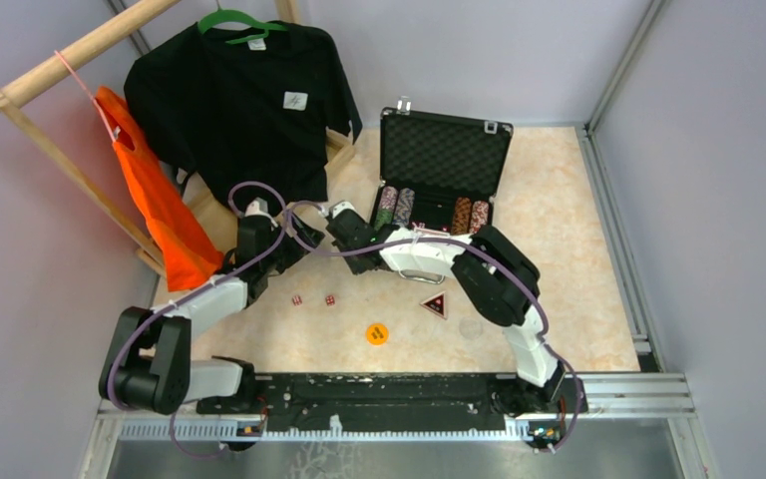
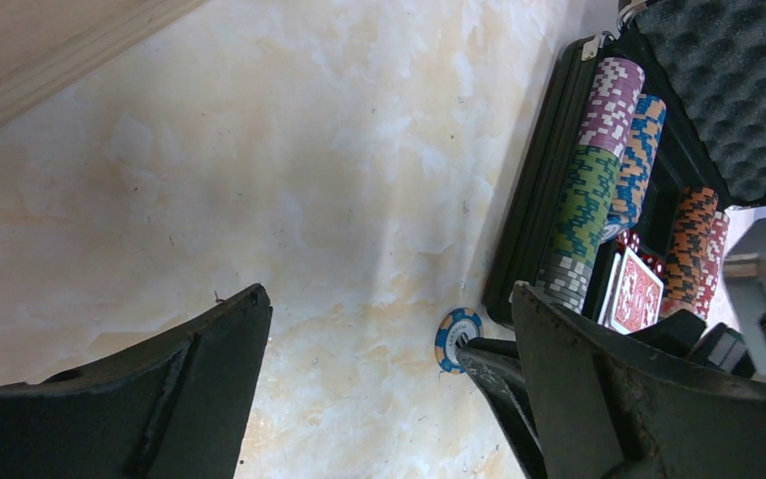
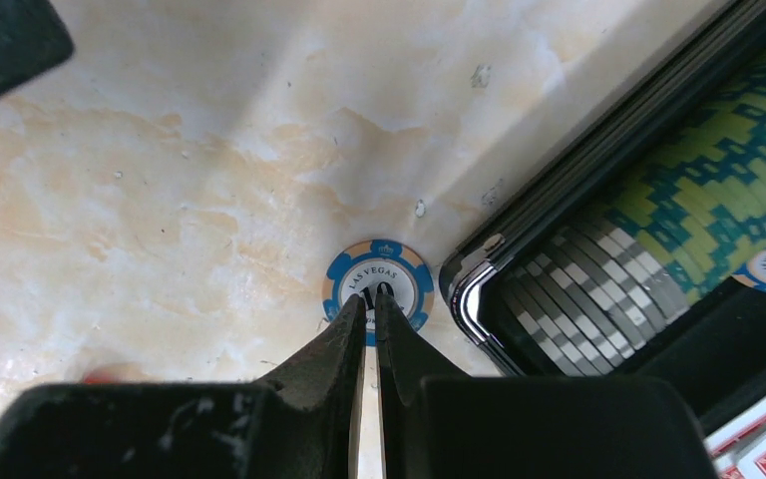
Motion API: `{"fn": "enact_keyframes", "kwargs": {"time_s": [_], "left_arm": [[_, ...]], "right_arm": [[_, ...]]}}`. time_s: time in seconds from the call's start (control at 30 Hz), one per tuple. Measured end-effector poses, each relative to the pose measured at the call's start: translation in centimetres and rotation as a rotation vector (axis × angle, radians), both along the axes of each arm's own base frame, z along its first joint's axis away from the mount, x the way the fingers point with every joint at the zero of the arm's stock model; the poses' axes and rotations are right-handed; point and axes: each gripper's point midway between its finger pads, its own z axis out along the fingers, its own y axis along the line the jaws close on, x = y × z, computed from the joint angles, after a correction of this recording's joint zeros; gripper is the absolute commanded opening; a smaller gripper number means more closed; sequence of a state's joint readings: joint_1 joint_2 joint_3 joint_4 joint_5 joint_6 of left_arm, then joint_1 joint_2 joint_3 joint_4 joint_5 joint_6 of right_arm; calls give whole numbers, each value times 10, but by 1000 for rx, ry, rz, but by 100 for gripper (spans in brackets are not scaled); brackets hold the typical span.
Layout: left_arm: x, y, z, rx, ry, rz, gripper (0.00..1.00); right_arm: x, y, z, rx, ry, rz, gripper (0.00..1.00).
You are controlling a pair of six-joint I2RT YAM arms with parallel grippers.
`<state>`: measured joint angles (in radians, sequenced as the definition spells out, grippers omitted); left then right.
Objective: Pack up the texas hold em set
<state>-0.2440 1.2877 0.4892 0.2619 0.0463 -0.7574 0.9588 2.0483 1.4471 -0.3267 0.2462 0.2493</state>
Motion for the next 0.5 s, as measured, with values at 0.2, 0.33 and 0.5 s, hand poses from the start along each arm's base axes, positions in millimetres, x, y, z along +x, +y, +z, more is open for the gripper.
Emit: {"fn": "enact_keyframes", "kwargs": {"time_s": [0.2,0.33,0.5], "left_arm": [[0,0,-3,1,10,-2,95],[-1,-1,-4,0,14,-5,95],[-1,-2,-5,-2,17,-9,95]], "right_arm": [[-3,0,-8,-6,19,8,9],[-5,-2,-9,2,12,7,9],[-11,-12,-10,3,14,1,9]]}}
